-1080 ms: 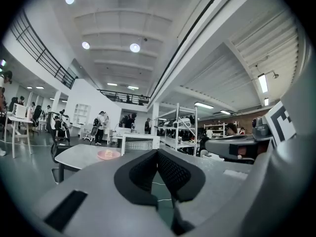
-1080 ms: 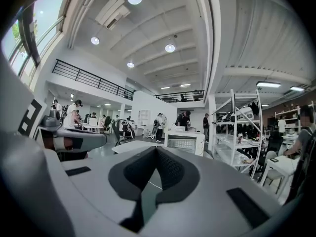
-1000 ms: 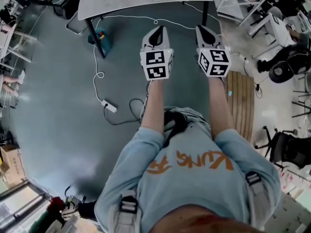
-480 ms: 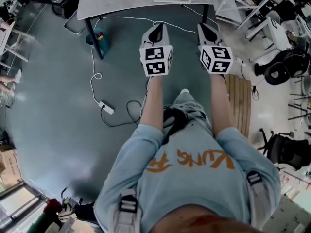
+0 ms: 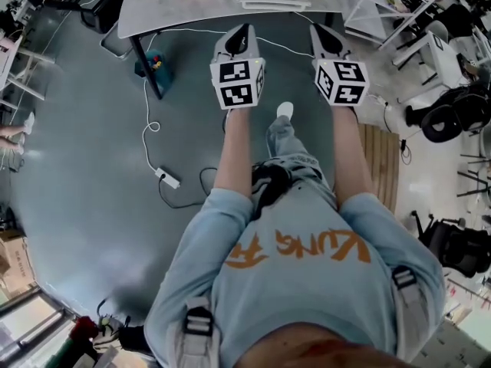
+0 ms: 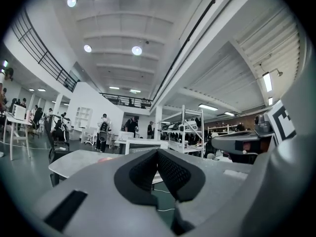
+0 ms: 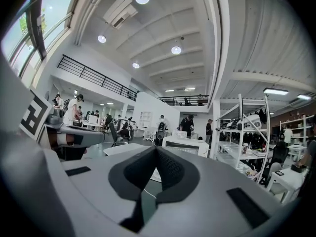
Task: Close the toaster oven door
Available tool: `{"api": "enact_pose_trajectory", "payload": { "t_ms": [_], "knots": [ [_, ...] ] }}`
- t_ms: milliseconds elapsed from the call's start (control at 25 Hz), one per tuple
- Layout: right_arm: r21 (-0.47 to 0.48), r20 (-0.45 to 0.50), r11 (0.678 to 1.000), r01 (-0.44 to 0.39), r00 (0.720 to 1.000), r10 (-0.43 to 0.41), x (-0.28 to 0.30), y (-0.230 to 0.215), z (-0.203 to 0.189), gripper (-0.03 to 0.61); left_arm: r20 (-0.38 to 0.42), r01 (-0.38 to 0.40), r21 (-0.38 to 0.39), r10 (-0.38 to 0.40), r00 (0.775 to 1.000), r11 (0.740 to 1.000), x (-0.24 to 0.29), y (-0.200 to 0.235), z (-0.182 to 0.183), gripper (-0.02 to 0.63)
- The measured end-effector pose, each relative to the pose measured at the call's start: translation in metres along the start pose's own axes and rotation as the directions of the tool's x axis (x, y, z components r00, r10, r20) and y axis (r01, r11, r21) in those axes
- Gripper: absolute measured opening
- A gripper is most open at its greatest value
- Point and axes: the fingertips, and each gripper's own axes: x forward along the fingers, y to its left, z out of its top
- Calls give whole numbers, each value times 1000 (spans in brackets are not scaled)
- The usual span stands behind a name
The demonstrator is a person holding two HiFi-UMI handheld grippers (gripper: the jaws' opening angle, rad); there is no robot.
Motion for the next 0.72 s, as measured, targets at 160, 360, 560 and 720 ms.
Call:
{"api": "enact_pose_trajectory", "payload": {
  "t_ms": [160,360,560,720],
  "knots": [
    [-2,-5,999,32,999,-32,49,-41,-6,-3,-16,0,39,1,1000,999,52,9,-3,2],
    [-106,-6,994,-7,1000,7,131,-70,-15,-3,-48,-44,30,45,998,999,136,40,-26,2],
    [-54,-44,998,-22,999,19,229,-135,-57,-3,-107,-75,8,75,991,997,244,60,-65,2],
    [6,-88,999,-34,996,35,313,-183,-76,-3,-131,-62,-10,60,990,998,327,69,-68,2]
  ]
}}
